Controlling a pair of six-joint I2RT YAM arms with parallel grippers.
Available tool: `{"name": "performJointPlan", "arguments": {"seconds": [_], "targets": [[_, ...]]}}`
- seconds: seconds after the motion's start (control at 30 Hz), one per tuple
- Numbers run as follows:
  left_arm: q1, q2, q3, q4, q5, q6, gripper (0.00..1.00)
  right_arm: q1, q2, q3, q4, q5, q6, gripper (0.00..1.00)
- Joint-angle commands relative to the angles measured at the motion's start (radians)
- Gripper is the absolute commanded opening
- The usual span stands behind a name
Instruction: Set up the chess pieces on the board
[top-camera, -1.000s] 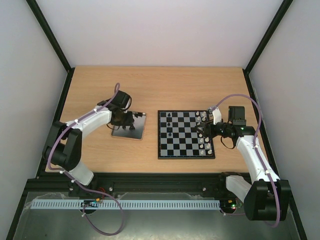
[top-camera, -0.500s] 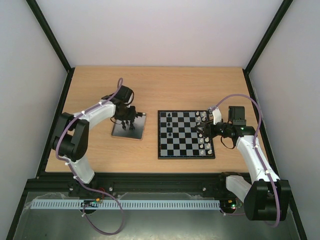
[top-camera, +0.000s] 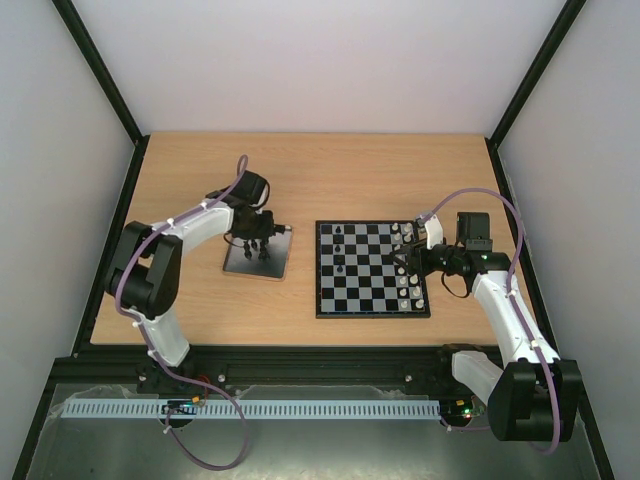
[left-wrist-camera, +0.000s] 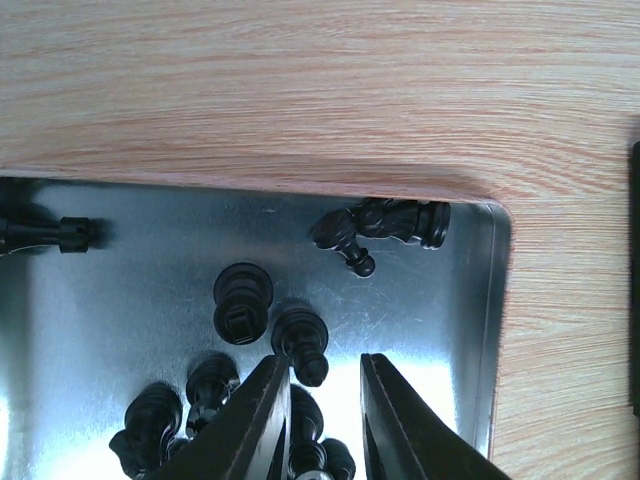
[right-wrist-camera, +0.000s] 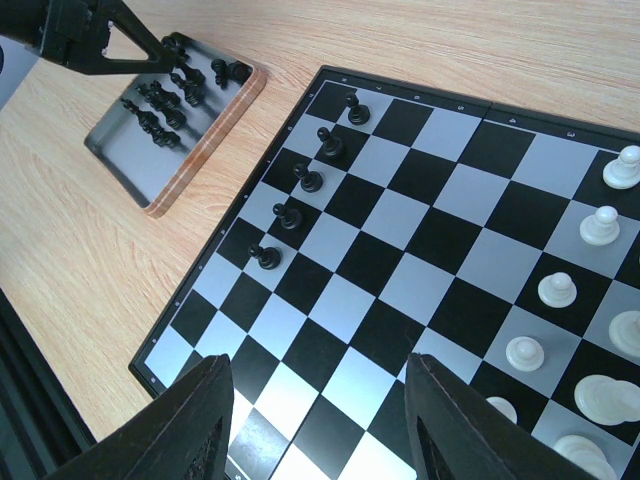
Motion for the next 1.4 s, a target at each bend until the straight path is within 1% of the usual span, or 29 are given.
{"name": "performJointPlan", "arguments": {"seconds": [0.0,0.37,0.6,0.8,1.07,1.17,1.23,1.37], "targets": [[0.0,0.036,0.01,0.009,-0.008,-0.004,0.23,0.005,-0.002,-0.011,-0.006,-0.008,-0.011,0.48],[-0.016,0.076,0.02,0.026,-0.021,-0.01,0.19,0.006,-0.007,-0.011,-0.006,-0.009,-0.012,0.48],[-0.041,0.098,0.034,0.023,-0.025,-0.005,0.15,0.006,-0.011,-0.01,-0.006,-0.008,-0.012,0.48],[-0.079,0.119,0.074,0.009,-0.045,0.001,0.1,0.006,-0.015,-0.011,-0.007,-0.008,-0.012,0.48],[-0.193,0.085,0.159,-0.063,-0.084,0.011,0.08,0.005,-0.017,-0.013,-0.006,-0.008,-0.012,0.48],[-0.236,0.051,0.166,-0.071,-0.06,0.027,0.08,0.006,-0.017,-0.013,-0.006,-0.007,-0.012,0.48],[-0.279,0.038,0.169,-0.065,-0.025,0.066,0.09,0.006,-0.017,-0.012,-0.007,-0.007,-0.012,0.48],[-0.36,0.043,0.195,-0.077,-0.01,0.098,0.09,0.006,-0.018,-0.012,-0.006,-0.009,-0.012,0.48]]}}
